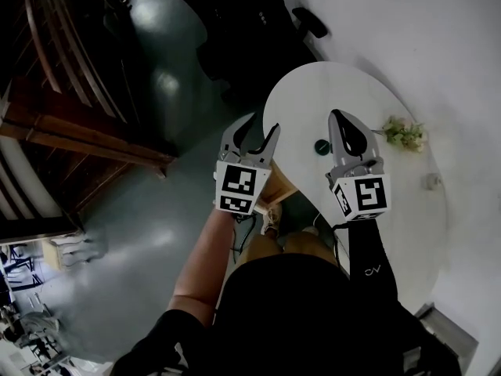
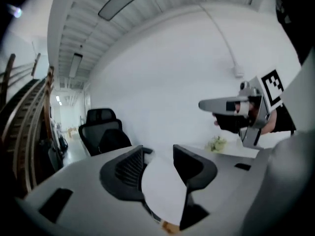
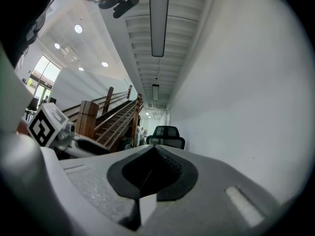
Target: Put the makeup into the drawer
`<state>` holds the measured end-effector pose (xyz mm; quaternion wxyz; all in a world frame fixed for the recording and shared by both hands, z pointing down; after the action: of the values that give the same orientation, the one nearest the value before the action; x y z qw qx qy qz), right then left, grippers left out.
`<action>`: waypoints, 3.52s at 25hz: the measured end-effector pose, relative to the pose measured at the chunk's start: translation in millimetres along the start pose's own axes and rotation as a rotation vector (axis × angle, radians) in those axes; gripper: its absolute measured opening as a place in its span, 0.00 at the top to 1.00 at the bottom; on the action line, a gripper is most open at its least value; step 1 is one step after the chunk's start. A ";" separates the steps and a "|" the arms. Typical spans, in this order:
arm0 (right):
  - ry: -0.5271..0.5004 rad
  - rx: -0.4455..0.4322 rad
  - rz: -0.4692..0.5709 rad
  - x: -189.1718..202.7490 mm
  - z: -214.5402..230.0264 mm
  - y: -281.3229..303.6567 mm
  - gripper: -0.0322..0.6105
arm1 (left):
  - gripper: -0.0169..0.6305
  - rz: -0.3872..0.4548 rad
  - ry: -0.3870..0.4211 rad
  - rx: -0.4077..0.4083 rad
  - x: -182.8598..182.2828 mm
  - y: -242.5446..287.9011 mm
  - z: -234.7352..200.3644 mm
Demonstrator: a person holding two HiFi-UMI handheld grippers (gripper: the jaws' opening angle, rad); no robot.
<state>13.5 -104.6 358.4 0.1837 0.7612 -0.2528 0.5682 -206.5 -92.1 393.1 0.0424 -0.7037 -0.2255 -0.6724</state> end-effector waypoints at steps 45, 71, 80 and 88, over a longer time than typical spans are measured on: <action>0.080 0.314 -0.230 46.8 66.5 -101.2 0.94 | 0.76 -0.716 0.137 0.315 183.3 168.1 101.7; 0.018 0.391 -0.094 5.6 83.3 -121.3 0.94 | 0.93 0.015 0.019 0.332 -42.7 79.7 139.8; 0.020 0.318 -0.067 10.1 81.3 -113.2 0.94 | 0.93 0.034 0.029 0.272 -41.4 66.3 133.7; 0.039 0.156 -0.030 14.9 60.1 -73.3 0.94 | 0.93 0.046 0.012 0.082 -32.7 34.2 90.3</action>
<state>106.8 -82.4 355.9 0.1369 0.7658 -0.1927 0.5980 -109.8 -98.4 361.5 0.0879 -0.7024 -0.2367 -0.6654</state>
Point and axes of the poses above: the fingertips, and each gripper's own axes: y forward along the fingers, z to its right, x out of its underside, the point moved 10 cm from there along -y, backward along the fingers, and after that the axes turned 11 degrees about -y, right-handed, at the moved point
